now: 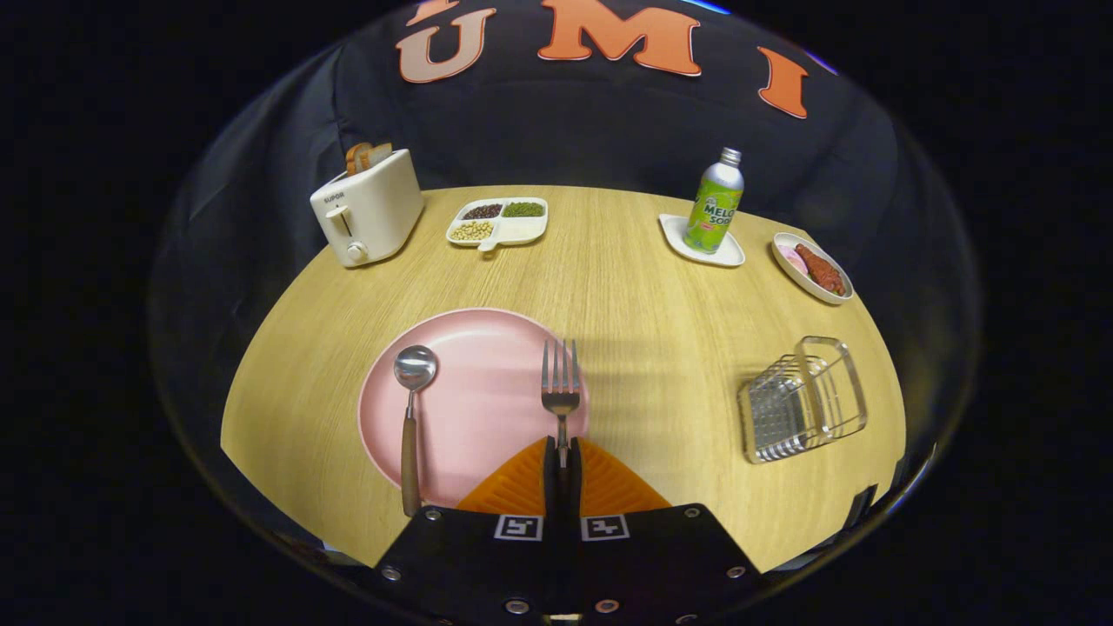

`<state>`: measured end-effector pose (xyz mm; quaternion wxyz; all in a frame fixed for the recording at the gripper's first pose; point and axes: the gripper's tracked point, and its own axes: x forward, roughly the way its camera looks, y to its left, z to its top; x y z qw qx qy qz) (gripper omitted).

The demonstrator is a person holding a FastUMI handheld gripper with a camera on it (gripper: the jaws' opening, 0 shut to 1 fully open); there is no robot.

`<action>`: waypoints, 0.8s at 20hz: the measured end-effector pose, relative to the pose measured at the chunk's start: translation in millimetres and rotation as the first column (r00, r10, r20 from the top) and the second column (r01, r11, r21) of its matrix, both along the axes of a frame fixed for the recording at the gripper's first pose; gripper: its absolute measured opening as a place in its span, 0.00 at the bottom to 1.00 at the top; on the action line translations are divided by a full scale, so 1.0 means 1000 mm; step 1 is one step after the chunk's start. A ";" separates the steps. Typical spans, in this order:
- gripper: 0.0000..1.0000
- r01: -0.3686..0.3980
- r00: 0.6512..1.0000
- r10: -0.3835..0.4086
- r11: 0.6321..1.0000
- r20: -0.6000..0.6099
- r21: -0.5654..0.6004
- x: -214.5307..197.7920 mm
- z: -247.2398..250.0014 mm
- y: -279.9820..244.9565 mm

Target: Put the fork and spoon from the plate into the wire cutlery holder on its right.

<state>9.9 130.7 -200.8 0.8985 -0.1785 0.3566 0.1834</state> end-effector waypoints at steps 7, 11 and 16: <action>0.02 0.049 0.999 -0.050 0.996 -0.021 -0.074 0.016 0.069 -0.081; 0.02 0.038 0.998 -0.047 0.976 -0.037 -0.212 0.028 0.089 -0.131; 0.03 0.046 0.983 -0.096 0.953 -0.156 -0.298 0.042 0.091 -0.167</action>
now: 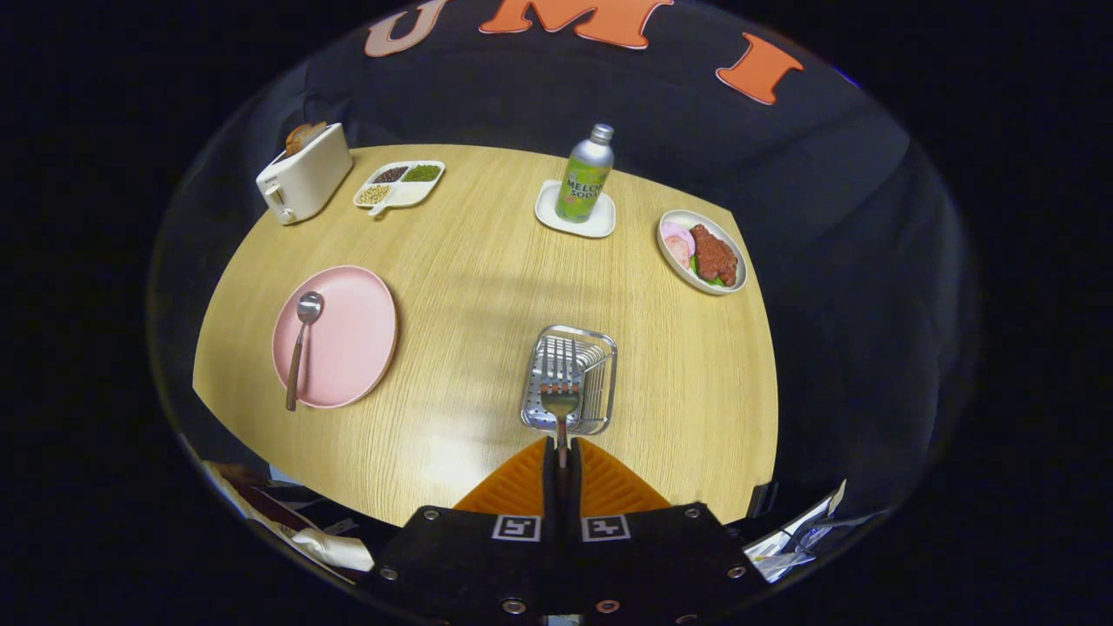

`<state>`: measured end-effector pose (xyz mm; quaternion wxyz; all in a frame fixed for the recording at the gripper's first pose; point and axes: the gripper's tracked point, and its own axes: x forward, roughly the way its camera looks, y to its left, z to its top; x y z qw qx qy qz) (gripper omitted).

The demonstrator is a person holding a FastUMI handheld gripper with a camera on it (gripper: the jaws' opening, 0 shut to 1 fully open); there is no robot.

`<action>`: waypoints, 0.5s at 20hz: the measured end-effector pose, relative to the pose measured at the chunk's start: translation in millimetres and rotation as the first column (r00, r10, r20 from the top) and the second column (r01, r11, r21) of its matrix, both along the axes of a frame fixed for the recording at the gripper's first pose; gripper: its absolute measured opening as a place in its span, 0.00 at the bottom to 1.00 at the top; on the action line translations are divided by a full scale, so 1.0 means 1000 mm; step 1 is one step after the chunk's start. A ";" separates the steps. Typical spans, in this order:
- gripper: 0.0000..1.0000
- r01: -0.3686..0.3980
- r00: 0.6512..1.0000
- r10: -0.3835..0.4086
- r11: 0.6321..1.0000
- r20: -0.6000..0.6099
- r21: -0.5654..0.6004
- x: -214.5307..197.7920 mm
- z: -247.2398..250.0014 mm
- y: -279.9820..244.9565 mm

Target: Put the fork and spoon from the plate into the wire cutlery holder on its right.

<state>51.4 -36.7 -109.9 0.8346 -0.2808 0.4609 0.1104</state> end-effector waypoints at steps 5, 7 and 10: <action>0.03 0.039 0.988 -0.044 0.999 -0.150 -0.038 0.016 -0.017 -0.011; 0.03 0.050 0.982 -0.063 0.996 -0.181 -0.076 0.025 -0.025 -0.014; 0.03 0.059 0.965 -0.081 0.994 -0.251 -0.092 0.033 -0.038 -0.009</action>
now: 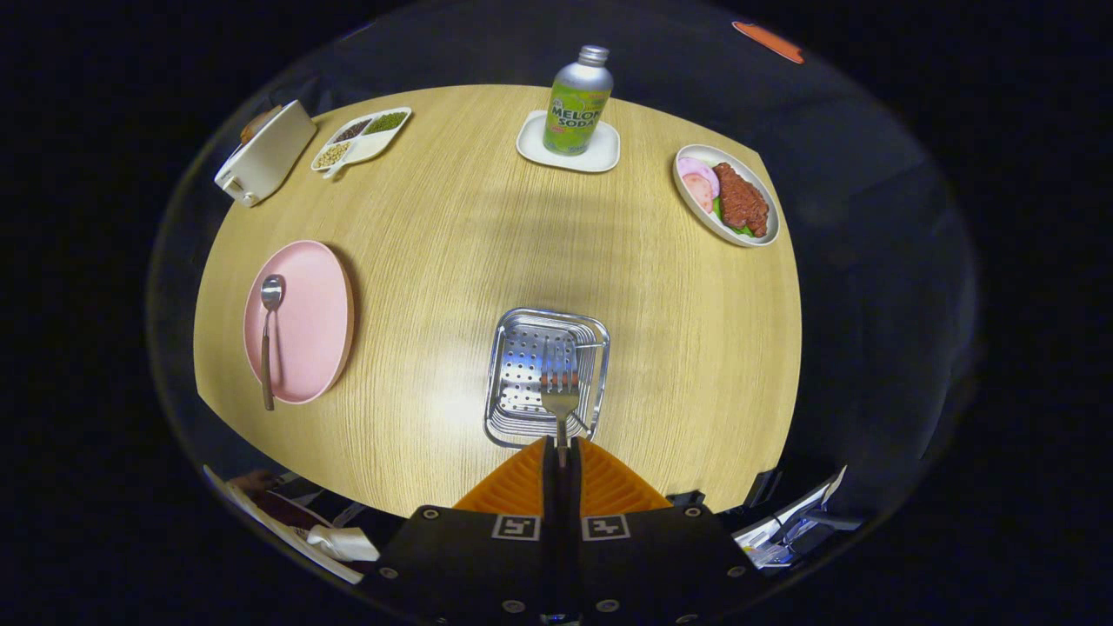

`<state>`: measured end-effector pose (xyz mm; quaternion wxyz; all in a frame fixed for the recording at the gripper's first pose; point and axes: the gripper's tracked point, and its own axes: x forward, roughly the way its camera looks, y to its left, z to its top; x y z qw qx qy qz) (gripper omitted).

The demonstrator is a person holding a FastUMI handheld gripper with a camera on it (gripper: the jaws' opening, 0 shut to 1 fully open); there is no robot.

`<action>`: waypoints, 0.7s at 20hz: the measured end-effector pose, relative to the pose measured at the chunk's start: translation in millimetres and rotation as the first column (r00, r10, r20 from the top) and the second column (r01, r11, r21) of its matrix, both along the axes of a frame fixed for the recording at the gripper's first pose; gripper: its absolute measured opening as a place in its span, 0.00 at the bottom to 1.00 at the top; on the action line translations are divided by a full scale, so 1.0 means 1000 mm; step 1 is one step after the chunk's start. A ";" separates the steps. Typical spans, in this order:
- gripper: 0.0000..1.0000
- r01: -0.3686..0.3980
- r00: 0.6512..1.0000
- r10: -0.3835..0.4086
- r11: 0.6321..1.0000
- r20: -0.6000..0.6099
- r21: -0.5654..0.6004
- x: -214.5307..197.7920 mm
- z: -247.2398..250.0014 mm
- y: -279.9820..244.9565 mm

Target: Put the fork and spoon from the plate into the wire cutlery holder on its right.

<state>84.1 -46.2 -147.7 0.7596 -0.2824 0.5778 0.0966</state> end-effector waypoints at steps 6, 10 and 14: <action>0.04 0.036 0.996 -0.036 0.999 -0.081 -0.001 0.016 -0.021 0.012; 0.05 0.023 0.997 -0.024 1.000 -0.076 -0.021 0.023 -0.027 0.011; 0.13 0.037 0.998 -0.037 0.999 -0.048 -0.006 0.024 -0.022 0.007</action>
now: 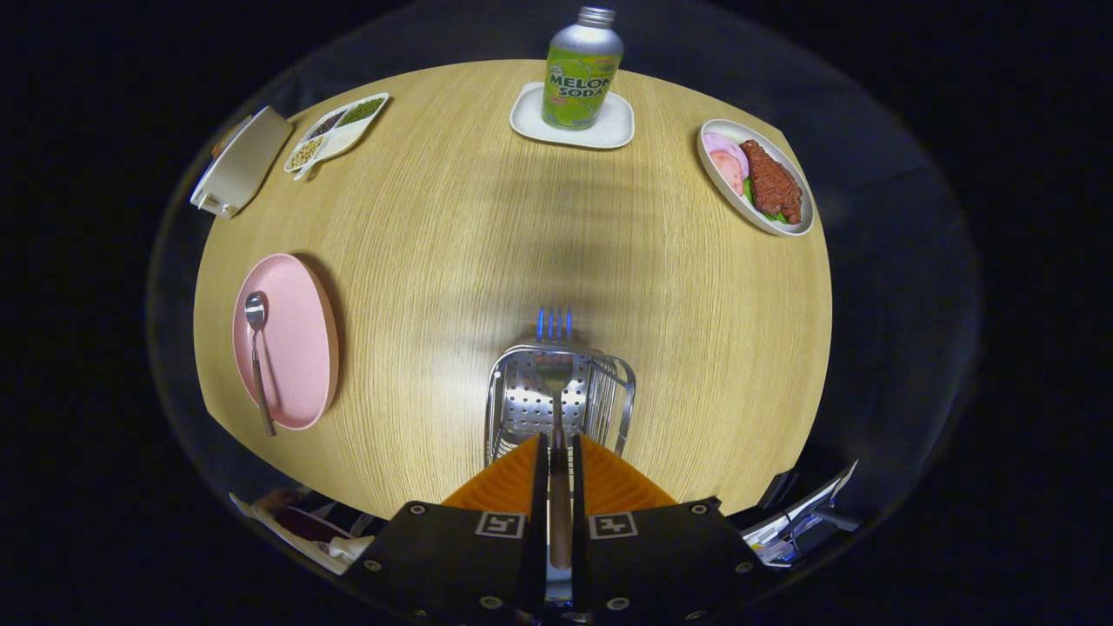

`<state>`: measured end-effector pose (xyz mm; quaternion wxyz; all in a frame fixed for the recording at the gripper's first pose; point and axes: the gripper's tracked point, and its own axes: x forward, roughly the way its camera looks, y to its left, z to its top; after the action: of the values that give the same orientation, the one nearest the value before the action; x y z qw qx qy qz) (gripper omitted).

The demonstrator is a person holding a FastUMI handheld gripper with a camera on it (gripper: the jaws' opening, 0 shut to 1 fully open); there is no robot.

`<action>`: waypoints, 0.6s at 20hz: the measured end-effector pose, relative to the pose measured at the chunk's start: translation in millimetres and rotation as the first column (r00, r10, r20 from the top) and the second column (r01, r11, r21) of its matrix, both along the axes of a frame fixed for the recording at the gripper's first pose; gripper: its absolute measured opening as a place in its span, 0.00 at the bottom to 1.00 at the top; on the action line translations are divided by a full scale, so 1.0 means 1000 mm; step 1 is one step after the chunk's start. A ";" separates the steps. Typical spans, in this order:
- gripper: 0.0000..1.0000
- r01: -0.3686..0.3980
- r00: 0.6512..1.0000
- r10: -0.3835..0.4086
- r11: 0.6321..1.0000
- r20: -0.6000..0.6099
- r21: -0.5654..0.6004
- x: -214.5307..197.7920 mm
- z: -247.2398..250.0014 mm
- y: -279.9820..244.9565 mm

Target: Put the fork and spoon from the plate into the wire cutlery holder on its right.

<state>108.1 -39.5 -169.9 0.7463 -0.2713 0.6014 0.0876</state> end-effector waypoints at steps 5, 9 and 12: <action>0.41 -0.004 0.990 -0.001 0.999 0.143 0.034 0.006 0.030 -0.007; 0.92 -0.043 0.974 0.017 0.993 0.227 0.112 -0.009 0.056 0.001; 1.00 -0.043 0.950 -0.006 0.987 0.311 0.152 -0.016 0.071 0.011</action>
<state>92.6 -28.5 -98.6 0.8497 -0.2278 0.4653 0.0979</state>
